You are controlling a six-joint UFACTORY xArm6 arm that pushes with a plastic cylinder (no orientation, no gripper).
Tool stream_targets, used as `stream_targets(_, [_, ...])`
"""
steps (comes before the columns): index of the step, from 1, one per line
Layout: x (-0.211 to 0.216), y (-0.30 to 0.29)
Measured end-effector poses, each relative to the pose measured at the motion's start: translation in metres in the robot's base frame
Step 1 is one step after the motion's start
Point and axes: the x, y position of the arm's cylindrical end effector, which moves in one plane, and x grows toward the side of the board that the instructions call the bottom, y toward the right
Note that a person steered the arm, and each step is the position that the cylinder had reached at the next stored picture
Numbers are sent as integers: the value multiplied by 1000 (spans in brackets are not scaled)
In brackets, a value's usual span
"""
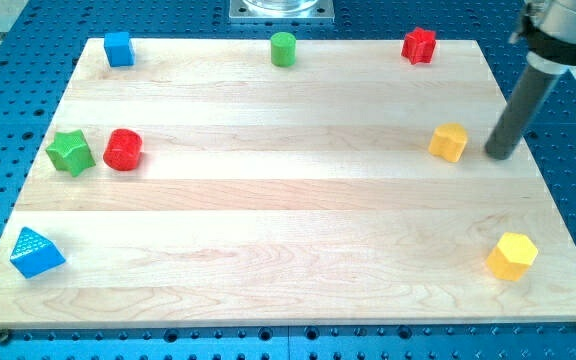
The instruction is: Move the heart closely to the red circle
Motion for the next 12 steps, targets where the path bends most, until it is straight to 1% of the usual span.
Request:
stream_targets(2, [0,-104])
stream_targets(3, [-27,-81])
stream_targets(4, [-17,-152])
stream_targets(5, [-7,-199])
stream_targets(6, [-7,-156])
stream_targets(7, [2,-164])
stream_targets(8, [34,-195])
stream_targets(9, [43,-240])
stream_targets(10, [32,-258])
stream_targets(11, [7,-232])
stream_targets(12, [3,-274])
